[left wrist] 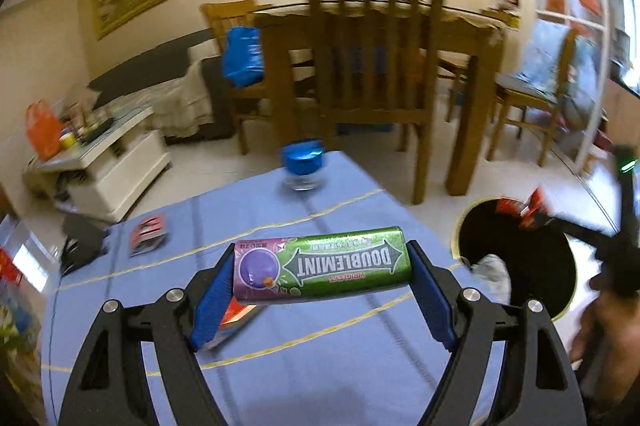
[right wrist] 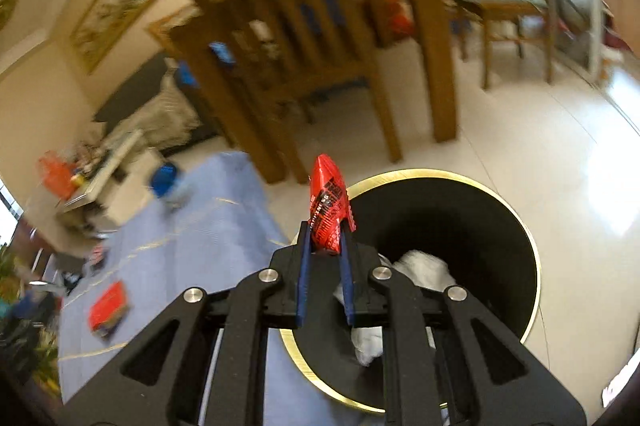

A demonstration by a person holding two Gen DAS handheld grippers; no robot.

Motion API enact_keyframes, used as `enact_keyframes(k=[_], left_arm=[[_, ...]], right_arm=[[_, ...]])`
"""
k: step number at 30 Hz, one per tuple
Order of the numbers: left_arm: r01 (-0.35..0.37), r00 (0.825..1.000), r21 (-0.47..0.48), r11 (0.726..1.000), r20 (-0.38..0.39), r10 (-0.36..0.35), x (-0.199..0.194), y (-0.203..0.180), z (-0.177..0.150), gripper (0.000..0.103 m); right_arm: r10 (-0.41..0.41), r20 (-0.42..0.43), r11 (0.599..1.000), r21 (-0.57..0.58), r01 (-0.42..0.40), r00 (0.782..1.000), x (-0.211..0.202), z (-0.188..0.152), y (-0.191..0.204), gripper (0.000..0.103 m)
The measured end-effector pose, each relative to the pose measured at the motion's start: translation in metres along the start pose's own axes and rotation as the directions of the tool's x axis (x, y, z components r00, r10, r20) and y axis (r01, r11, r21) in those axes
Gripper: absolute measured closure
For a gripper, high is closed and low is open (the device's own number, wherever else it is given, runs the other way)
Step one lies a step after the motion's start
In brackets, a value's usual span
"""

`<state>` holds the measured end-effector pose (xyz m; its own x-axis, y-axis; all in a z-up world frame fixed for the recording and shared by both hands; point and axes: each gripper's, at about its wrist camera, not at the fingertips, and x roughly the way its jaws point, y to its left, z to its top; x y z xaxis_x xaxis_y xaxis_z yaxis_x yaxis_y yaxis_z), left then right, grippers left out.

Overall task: Collect trash
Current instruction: 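Drop the red wrapper into the bin with right tool while left tool grasps the green gum pack, then open the left tool over the bin to drop the gum pack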

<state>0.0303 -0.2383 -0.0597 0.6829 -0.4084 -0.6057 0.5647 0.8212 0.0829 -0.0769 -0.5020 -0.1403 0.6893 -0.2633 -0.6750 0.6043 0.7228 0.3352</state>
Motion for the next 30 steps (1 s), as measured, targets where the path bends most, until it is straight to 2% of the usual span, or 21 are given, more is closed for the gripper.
enact_keyframes(k=[1, 2, 3, 4, 5, 6, 10, 13, 15, 18, 19, 24, 30], left_arm=[[0.011, 1.000, 0.011, 1.000, -0.003, -0.010, 0.004, -0.008, 0.002, 0.025], [0.022, 1.000, 0.023, 0.999, -0.007, -0.022, 0.008, -0.018, 0.003, 0.025], [0.032, 0.999, 0.035, 0.999, -0.011, -0.032, 0.012, -0.027, 0.004, 0.025], [0.044, 0.999, 0.047, 0.998, -0.016, -0.044, 0.017, -0.038, 0.005, 0.025], [0.053, 0.998, 0.054, 0.997, -0.019, -0.052, 0.018, -0.046, 0.006, 0.025], [0.064, 0.998, 0.062, 0.996, -0.026, -0.063, 0.022, -0.055, 0.006, 0.025], [0.099, 0.994, 0.095, 0.990, -0.045, -0.096, 0.032, -0.083, 0.008, 0.025], [0.116, 0.992, 0.125, 0.985, -0.054, -0.110, 0.038, -0.102, 0.009, 0.025], [0.127, 0.991, 0.144, 0.981, -0.062, -0.119, 0.043, -0.115, 0.010, 0.025], [0.144, 0.988, 0.167, 0.975, -0.072, -0.134, 0.050, -0.132, 0.012, 0.025], [0.151, 0.987, 0.172, 0.974, -0.075, -0.139, 0.052, -0.137, 0.013, 0.025], [0.195, 0.979, 0.206, 0.959, -0.094, -0.179, 0.064, -0.170, 0.018, 0.025], [0.243, 0.968, 0.221, 0.944, -0.121, -0.221, 0.074, -0.192, 0.021, 0.024]], right_arm=[[-0.013, -0.075, 0.999, 0.049, 0.017, 0.997, 0.017, -0.003, -0.012, 0.087], [0.001, -0.103, 0.995, 0.099, 0.009, 0.995, 0.024, -0.002, -0.022, 0.083], [-0.016, -0.112, 0.988, 0.152, 0.033, 0.994, 0.027, -0.001, -0.033, 0.066], [-0.043, -0.113, 0.981, 0.186, 0.063, 0.993, 0.028, 0.000, -0.042, 0.054], [-0.045, -0.109, 0.974, 0.216, 0.068, 0.993, 0.029, 0.002, -0.050, 0.032], [-0.036, -0.102, 0.966, 0.251, 0.061, 0.994, 0.028, 0.002, -0.058, 0.025], [0.015, -0.064, 0.940, 0.340, 0.007, 0.998, 0.024, 0.002, -0.080, 0.025], [0.023, -0.031, 0.933, 0.359, -0.010, 0.999, 0.017, 0.002, -0.082, 0.025], [0.016, 0.030, 0.929, 0.370, -0.026, 0.999, 0.004, 0.005, -0.083, 0.024], [-0.023, 0.111, 0.914, 0.406, -0.024, 0.994, -0.016, 0.006, -0.091, 0.014], [-0.025, 0.126, 0.906, 0.421, -0.031, 0.992, -0.019, 0.006, -0.095, 0.014], [-0.042, 0.173, 0.868, 0.494, -0.050, 0.984, -0.028, 0.003, -0.118, 0.013], [-0.065, 0.208, 0.851, 0.523, -0.054, 0.976, -0.035, 0.002, -0.129, 0.012]])
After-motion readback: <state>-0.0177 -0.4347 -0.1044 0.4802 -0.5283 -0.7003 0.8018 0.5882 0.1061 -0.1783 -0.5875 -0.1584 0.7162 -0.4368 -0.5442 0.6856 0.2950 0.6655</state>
